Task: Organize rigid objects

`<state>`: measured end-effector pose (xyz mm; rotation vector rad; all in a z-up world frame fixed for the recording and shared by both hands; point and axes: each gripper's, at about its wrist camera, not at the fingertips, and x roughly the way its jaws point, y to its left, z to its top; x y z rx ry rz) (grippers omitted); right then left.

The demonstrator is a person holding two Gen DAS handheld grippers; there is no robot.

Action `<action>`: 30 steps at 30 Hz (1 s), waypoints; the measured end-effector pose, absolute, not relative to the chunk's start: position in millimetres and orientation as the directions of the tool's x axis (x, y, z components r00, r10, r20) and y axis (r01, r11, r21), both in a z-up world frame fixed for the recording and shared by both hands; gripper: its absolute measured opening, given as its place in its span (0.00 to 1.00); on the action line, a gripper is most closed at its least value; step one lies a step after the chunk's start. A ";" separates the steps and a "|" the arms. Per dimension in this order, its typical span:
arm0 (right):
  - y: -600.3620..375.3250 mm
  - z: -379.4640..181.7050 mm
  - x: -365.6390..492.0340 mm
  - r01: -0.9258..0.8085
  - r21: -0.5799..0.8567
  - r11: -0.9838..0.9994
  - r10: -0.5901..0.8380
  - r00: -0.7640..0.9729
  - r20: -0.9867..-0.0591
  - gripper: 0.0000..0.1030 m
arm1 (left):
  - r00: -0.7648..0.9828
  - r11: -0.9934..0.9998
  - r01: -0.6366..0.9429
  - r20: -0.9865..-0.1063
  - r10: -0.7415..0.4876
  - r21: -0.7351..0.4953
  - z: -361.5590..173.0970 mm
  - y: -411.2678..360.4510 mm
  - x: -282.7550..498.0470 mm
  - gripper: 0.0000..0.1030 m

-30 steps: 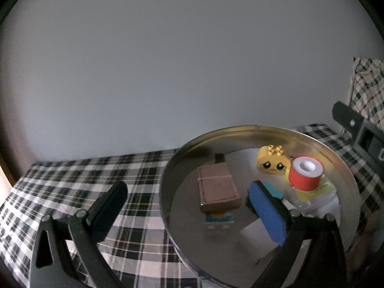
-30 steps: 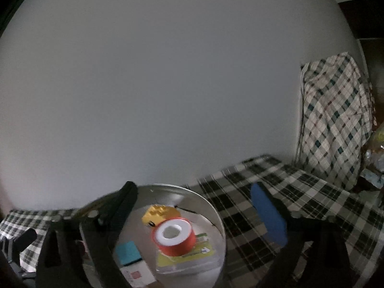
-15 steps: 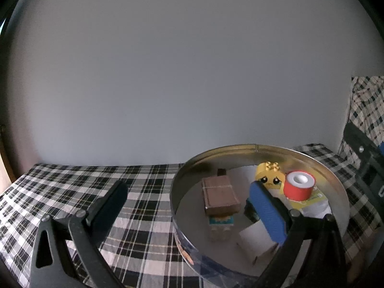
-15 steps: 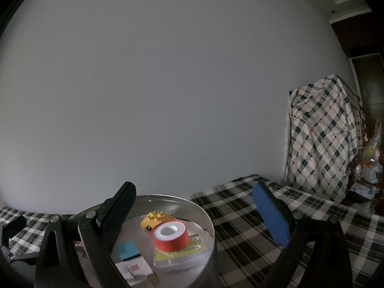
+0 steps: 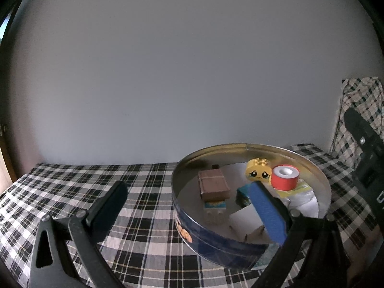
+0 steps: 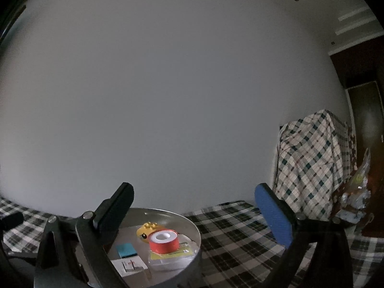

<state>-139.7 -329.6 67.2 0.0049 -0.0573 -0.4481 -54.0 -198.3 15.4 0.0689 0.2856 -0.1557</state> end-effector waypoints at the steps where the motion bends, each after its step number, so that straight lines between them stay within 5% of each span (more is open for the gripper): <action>1: -328.9 67.3 -142.0 0.433 0.014 0.901 -0.433 0.900 0.055 0.99 | 0.949 0.985 0.167 -0.280 -0.147 0.046 15.8 -197.6 -56.2 1.00; 30: -323.5 69.2 -179.5 0.432 0.052 0.900 -0.435 0.894 0.106 0.99 | 0.947 0.977 0.204 -0.265 -0.181 0.062 17.8 -201.2 -80.0 1.00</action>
